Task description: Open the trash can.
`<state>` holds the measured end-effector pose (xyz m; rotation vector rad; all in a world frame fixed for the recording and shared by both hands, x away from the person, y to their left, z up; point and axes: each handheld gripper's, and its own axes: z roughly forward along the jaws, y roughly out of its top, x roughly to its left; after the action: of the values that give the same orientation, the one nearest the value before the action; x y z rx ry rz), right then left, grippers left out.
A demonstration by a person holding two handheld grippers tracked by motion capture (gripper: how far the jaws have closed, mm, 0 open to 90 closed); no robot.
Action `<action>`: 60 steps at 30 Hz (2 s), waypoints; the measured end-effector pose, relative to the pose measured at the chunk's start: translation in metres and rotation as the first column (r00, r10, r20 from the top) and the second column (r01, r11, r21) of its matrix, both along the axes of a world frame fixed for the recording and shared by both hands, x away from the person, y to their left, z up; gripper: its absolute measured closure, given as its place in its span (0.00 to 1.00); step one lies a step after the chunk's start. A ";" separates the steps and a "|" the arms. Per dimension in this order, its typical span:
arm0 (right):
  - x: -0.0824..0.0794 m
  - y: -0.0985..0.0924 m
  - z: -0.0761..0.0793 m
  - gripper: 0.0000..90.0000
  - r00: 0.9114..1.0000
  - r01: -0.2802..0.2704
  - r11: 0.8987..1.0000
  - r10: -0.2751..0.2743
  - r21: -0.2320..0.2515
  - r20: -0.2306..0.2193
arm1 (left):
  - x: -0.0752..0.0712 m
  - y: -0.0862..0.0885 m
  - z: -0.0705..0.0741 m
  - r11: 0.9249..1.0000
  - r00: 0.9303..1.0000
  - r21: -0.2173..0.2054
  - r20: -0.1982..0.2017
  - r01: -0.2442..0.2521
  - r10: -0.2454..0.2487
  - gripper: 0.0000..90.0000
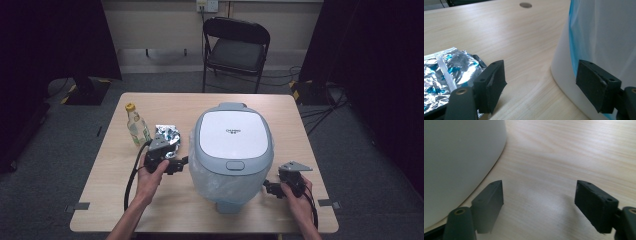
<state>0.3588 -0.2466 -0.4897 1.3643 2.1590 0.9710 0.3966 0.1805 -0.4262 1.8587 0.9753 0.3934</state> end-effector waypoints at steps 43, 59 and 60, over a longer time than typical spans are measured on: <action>-0.002 0.003 -0.011 0.15 1.000 0.015 0.999 -0.014 -0.042 0.024 | -0.058 -0.025 0.156 0.906 0.910 -0.188 0.251 0.379 -0.329 0.35; -0.001 0.004 -0.011 0.14 1.000 0.016 0.999 -0.015 -0.045 0.024 | -0.071 -0.079 0.158 0.820 0.832 -0.170 0.229 0.546 -0.506 0.40; -0.001 0.004 -0.011 0.14 1.000 0.016 0.999 -0.015 -0.044 0.024 | -0.072 -0.081 0.156 0.817 0.828 -0.168 0.225 0.552 -0.513 0.40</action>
<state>0.3574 -0.2429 -0.5004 1.3404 2.1372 0.9229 0.3244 0.0992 -0.2697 1.7627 0.3293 0.0860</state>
